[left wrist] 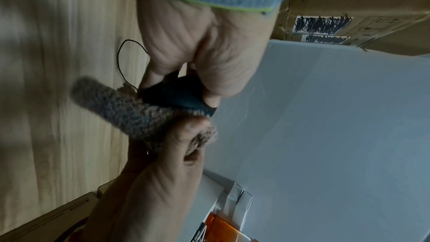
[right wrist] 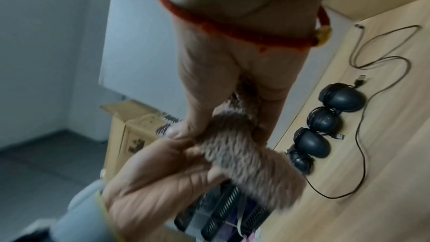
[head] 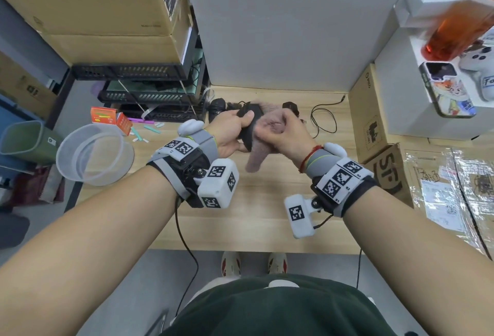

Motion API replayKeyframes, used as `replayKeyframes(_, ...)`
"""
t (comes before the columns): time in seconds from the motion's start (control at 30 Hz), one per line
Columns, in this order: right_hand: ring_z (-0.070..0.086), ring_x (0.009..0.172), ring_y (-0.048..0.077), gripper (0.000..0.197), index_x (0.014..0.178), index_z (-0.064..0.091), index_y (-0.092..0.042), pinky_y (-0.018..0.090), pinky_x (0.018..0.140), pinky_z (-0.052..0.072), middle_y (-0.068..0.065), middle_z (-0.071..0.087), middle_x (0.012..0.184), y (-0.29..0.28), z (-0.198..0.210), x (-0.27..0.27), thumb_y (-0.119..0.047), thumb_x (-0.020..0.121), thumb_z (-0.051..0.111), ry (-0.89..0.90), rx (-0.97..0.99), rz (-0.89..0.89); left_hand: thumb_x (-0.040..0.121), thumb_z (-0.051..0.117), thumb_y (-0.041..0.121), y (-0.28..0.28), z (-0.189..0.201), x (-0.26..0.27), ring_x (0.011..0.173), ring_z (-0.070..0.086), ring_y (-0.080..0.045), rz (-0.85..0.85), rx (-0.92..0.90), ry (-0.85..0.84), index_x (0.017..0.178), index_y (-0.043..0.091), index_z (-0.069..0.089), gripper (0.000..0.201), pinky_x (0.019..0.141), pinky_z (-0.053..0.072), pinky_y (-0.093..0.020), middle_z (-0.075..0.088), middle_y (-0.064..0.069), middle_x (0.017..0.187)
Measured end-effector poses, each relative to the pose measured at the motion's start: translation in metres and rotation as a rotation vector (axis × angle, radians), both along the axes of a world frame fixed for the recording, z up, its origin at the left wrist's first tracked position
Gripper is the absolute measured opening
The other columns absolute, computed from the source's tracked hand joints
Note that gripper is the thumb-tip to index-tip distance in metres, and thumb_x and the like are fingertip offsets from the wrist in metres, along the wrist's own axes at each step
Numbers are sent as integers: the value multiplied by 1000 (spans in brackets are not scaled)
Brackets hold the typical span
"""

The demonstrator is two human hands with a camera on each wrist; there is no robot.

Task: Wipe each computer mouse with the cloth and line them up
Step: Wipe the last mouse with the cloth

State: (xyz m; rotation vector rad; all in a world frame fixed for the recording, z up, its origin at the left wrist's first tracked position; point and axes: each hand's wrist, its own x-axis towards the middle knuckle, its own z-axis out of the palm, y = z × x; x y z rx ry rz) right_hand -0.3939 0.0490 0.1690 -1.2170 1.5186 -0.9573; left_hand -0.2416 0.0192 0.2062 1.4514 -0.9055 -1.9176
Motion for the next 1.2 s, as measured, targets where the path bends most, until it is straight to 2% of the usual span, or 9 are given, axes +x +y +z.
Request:
replayKeyframes(0.17,70,85,13,64,94,68,-16,28,74,56,-2,74,90,1,0,6,-64,54,82,134,34,59,103,55,20,1,-5,-3,86,64,-20,-56,-103,-83,114,12,60,14,74,58,-45,67,-6,100)
replayKeyframes(0.33,74,79,30,45,92,69,-1,50,64,61,23,73,93,1,7,1,-45,84,76,-97,127,15,106,50,24,2,-8,6,91,61,-14,-108,-115,-68,116,16,59,16,74,58,-40,65,2,99)
replayKeyframes(0.4,73,75,38,49,89,68,-1,59,65,59,23,72,88,-2,8,-3,-50,85,72,-57,146,-47,106,48,22,4,-7,9,93,63,-11,-134,-112,-45,123,15,59,21,64,59,-33,67,4,104)
replayKeyframes(0.53,72,79,38,64,83,68,-8,56,69,60,15,73,84,-7,-2,-10,-71,78,58,124,160,-121,97,62,5,6,-8,16,107,65,-20,-222,-109,41,139,14,54,43,84,61,-44,63,-5,129)
replayKeyframes(0.67,72,87,23,41,98,69,-17,43,76,62,7,74,95,-3,6,-2,-56,94,54,-20,160,-58,89,68,-7,7,-10,17,107,65,-19,-189,-149,2,139,16,53,58,77,62,-41,62,2,123)
replayKeyframes(0.77,70,69,10,20,118,51,-14,22,60,56,7,65,94,1,14,9,-22,100,56,-312,251,110,84,72,-10,7,-15,18,108,66,-22,-127,-180,-68,137,15,53,62,71,62,-40,65,2,116)
replayKeyframes(0.87,70,94,26,50,126,45,-1,38,78,59,18,65,112,4,9,5,5,80,63,-320,236,282,82,73,-10,7,-17,20,108,66,-25,-99,-179,-102,138,12,53,63,78,61,-49,66,0,114)
replayKeyframes(1.03,66,87,24,12,105,66,0,39,79,61,14,67,92,8,6,-10,-6,95,62,-157,135,82,87,70,-8,9,-10,26,112,64,-18,-206,-162,-53,140,14,51,60,73,62,-38,61,3,123)
replayKeyframes(1.2,72,92,35,29,87,71,-9,57,83,58,17,74,94,-4,0,-11,-38,89,69,-93,155,-30,85,73,-6,15,-6,22,107,67,-18,-387,-198,-71,140,20,51,65,72,60,-33,57,3,133)
